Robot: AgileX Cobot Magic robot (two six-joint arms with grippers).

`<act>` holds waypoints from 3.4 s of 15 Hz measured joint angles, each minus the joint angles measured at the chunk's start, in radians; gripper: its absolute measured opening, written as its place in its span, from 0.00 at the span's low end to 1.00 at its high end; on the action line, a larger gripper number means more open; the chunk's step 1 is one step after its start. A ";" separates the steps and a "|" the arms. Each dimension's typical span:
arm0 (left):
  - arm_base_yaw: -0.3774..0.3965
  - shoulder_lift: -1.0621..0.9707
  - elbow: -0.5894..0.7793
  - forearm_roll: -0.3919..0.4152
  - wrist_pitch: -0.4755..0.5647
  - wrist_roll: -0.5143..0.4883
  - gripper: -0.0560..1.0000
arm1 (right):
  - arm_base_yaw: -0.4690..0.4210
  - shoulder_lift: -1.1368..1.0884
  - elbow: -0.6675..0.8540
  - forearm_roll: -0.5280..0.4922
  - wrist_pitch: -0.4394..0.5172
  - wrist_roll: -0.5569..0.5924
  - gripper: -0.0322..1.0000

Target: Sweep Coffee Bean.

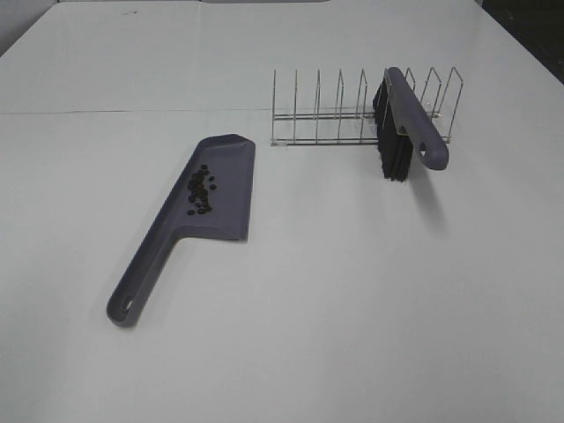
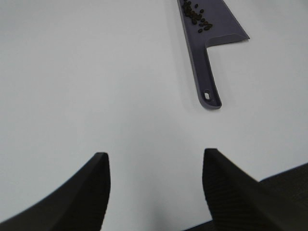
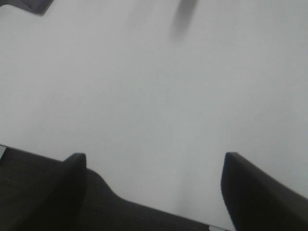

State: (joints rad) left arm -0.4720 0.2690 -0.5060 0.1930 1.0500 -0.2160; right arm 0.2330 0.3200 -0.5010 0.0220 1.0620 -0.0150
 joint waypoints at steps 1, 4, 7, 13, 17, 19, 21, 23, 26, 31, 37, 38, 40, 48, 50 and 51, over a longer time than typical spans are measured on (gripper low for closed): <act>0.000 0.000 0.000 -0.001 0.000 0.000 0.57 | 0.000 0.000 0.000 0.000 0.000 0.000 0.69; 0.000 0.000 0.000 -0.003 0.000 0.000 0.57 | 0.000 0.000 0.000 0.000 0.000 0.000 0.69; 0.000 0.000 0.000 -0.003 0.000 0.000 0.57 | 0.000 0.000 0.000 0.000 0.000 0.000 0.69; 0.058 -0.042 0.000 -0.003 0.000 0.000 0.57 | -0.063 -0.034 0.001 0.001 -0.001 0.000 0.69; 0.343 -0.174 0.000 0.000 0.001 0.000 0.57 | -0.236 -0.268 0.001 0.006 -0.001 0.001 0.69; 0.372 -0.218 0.000 0.000 0.001 0.000 0.57 | -0.256 -0.318 0.001 0.009 0.000 0.001 0.69; 0.375 -0.269 0.000 -0.001 0.001 0.000 0.57 | -0.259 -0.323 0.001 0.010 0.000 0.001 0.69; 0.375 -0.272 0.000 -0.001 0.001 0.000 0.57 | -0.259 -0.323 0.001 0.012 0.000 0.001 0.69; 0.375 -0.272 0.000 -0.002 0.001 0.000 0.57 | -0.259 -0.323 0.001 0.014 0.000 0.001 0.69; 0.426 -0.272 0.000 -0.002 0.001 0.000 0.57 | -0.259 -0.323 0.001 0.015 0.000 0.001 0.69; 0.433 -0.272 0.000 -0.001 0.001 0.000 0.57 | -0.259 -0.323 0.001 0.015 0.000 0.001 0.69; 0.433 -0.272 0.000 -0.010 0.001 0.000 0.57 | -0.259 -0.323 0.001 0.015 0.000 0.001 0.69; 0.433 -0.272 0.000 -0.068 0.001 0.024 0.57 | -0.259 -0.323 0.001 0.015 0.000 0.001 0.69; 0.433 -0.272 0.003 -0.244 -0.001 0.216 0.57 | -0.259 -0.323 0.001 0.015 0.000 0.001 0.69; 0.433 -0.272 0.003 -0.242 -0.002 0.216 0.57 | -0.259 -0.323 0.001 0.015 0.000 0.001 0.69; 0.433 -0.272 0.003 -0.242 -0.002 0.216 0.57 | -0.259 -0.323 0.001 0.015 0.000 0.001 0.69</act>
State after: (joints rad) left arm -0.0390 -0.0030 -0.5030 -0.0490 1.0480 0.0000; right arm -0.0260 -0.0030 -0.5000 0.0370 1.0620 -0.0140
